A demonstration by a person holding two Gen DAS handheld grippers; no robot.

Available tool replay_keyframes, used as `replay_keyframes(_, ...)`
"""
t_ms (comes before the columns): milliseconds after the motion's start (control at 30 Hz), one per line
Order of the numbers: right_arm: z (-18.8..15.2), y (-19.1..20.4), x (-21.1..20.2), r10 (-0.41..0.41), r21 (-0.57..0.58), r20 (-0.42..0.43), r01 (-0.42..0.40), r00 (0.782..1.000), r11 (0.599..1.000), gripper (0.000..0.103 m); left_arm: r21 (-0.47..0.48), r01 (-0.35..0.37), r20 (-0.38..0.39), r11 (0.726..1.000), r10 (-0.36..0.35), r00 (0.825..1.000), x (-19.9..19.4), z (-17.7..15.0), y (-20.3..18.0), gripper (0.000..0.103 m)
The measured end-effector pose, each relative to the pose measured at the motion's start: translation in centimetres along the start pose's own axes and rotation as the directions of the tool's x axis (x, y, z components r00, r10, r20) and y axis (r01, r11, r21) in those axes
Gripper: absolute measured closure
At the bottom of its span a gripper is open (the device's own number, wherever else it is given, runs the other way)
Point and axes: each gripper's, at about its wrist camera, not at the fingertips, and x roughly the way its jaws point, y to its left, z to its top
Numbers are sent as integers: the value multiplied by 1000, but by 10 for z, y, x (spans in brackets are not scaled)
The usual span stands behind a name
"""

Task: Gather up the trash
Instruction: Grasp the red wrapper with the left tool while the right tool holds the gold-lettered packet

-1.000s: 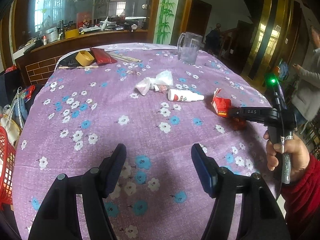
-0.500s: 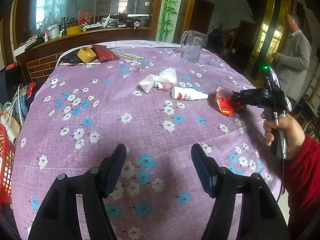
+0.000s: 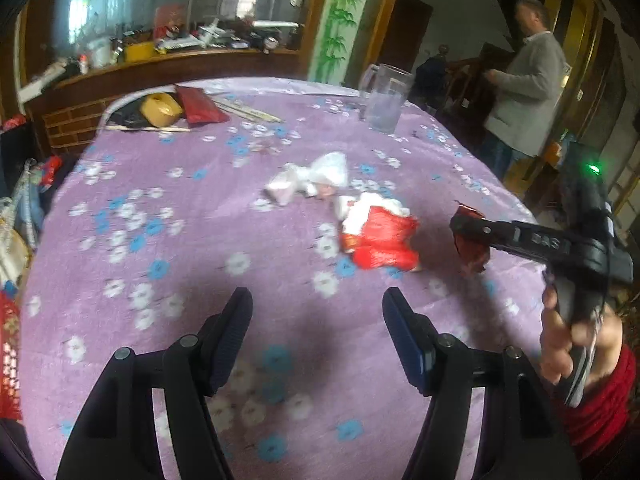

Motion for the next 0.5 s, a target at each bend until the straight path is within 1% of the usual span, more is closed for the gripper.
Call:
replay_keyframes(100, 0, -4, -18, 6, 9, 41, -6, 999, 1000, 72, -29, 35, -27, 999, -36, 999, 20, 11, -8, 37)
replay_keyframes(167, -3, -9, -28, 12, 15, 62, -13, 998, 1000, 72, -44, 60, -50, 997, -62, 997, 43, 22, -14, 37)
replay_keyframes(233, -7, -14, -36, 27, 25, 71, -29, 997, 999, 72, -40, 39, -88, 998, -42, 995, 70, 32, -19, 37)
replay_keyframes(267, -9, -17, -40, 32, 33, 77, -34, 997, 999, 72, -39, 37, -95, 999, -41, 995, 78, 35, -20, 37)
replay_keyframes(300, -10, -18, -41, 35, 35, 80, -38, 996, 999, 72, -38, 17, -110, 999, -21, 994, 93, 40, -21, 37)
replay_keyframes(333, -13, -19, -45, 41, 36, 83, -44, 996, 998, 72, -36, 8, -119, 999, -12, 993, 100, 43, -22, 37)
replay_keyframes(367, -15, -22, -48, 48, 40, 84, -52, 995, 998, 72, -33, 22, -138, 999, -26, 990, 114, 47, -23, 37)
replay_keyframes(400, -18, -23, -50, 52, 42, 85, -55, 995, 998, 72, -35, 21, -156, 999, -26, 987, 124, 51, -23, 37)
replay_keyframes(500, -21, -28, -53, 59, 45, 88, -63, 994, 997, 72, -21, -14, -176, 1000, 10, 984, 144, 57, -25, 37)
